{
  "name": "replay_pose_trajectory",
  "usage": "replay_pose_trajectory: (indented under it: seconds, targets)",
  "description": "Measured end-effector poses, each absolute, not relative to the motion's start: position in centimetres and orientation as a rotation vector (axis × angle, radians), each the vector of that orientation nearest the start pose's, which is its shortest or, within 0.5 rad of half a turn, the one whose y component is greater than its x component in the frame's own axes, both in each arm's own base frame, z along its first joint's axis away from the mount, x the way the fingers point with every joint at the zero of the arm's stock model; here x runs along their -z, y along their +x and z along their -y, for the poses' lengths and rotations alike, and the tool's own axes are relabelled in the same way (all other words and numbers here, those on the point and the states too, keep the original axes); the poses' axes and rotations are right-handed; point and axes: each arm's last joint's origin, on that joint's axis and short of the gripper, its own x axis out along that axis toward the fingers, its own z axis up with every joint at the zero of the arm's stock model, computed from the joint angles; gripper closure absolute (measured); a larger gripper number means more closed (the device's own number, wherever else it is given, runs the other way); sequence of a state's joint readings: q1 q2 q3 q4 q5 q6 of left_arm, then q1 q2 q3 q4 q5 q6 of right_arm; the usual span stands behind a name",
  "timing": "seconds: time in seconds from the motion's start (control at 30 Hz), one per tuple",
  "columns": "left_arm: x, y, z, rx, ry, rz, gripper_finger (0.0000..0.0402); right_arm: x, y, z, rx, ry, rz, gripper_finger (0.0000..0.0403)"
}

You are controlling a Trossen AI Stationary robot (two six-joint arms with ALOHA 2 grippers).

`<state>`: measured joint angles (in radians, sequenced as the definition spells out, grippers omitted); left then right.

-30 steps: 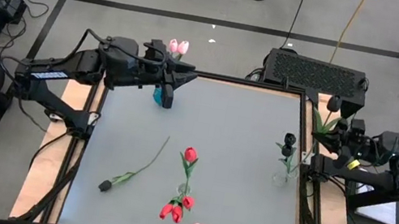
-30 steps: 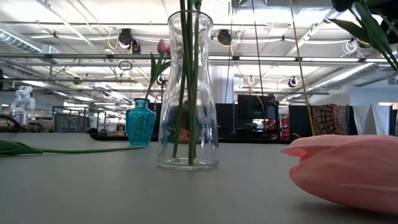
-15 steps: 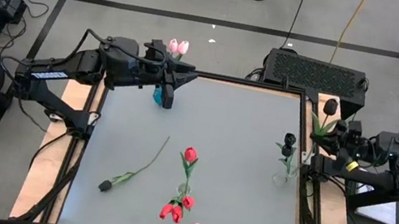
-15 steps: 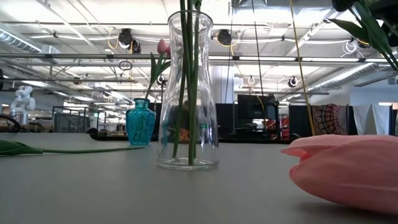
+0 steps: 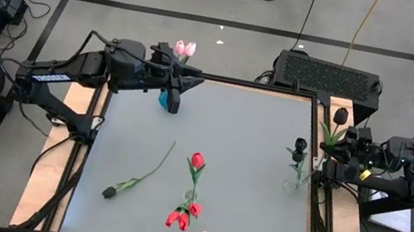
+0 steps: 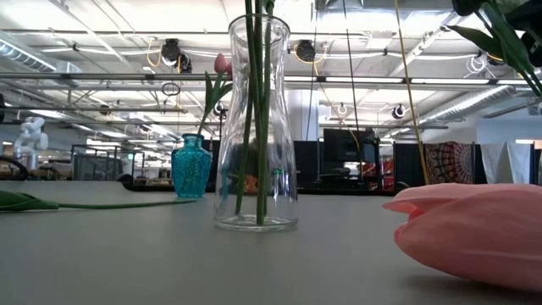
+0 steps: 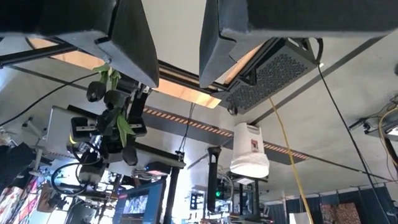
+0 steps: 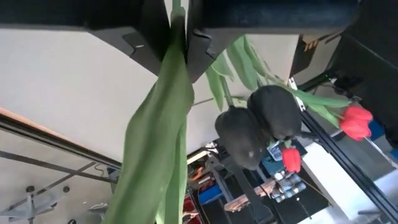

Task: Sort flowers into vase by color
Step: Put the black flower into the right transparent vase, then put the pink flower into the blue vase

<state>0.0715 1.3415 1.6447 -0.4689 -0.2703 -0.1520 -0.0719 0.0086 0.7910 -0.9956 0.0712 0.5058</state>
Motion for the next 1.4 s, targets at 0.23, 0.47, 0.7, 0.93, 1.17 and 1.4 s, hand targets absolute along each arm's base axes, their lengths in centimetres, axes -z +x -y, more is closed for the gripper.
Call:
replay_pose_trajectory:
  seconds: [0.23,0.47,0.7,0.93,1.17,1.4]
  targets:
    - [-47.5,26.9,-2.7,-0.354,-0.15,-0.136,0.0278,-29.6,-1.9,0.1,0.205,0.493,-0.22,0.0301]
    - [-47.5,26.9,-2.7,-0.355,-0.16,-0.134,0.0278,-29.5,-1.9,0.1,0.209,0.508,-0.229,0.021]
    - [-47.5,26.9,-2.7,-0.355,-0.161,-0.133,0.0278,-29.5,-1.9,0.1,0.209,0.508,-0.229,0.0143]
    - [-47.5,26.9,-2.7,-0.356,-0.185,-0.13,0.0278,-30.1,-2.5,0.0,0.205,0.508,-0.201,0.0118]
    - [-47.5,26.9,-2.7,-0.356,-0.185,-0.132,0.0278,-32.7,-5.0,-0.1,0.191,0.509,-0.074,0.0117]
    - [-47.5,26.9,-2.7,-0.357,-0.185,-0.135,0.0278,-35.9,-6.2,-0.1,0.192,0.475,0.091,0.0117]
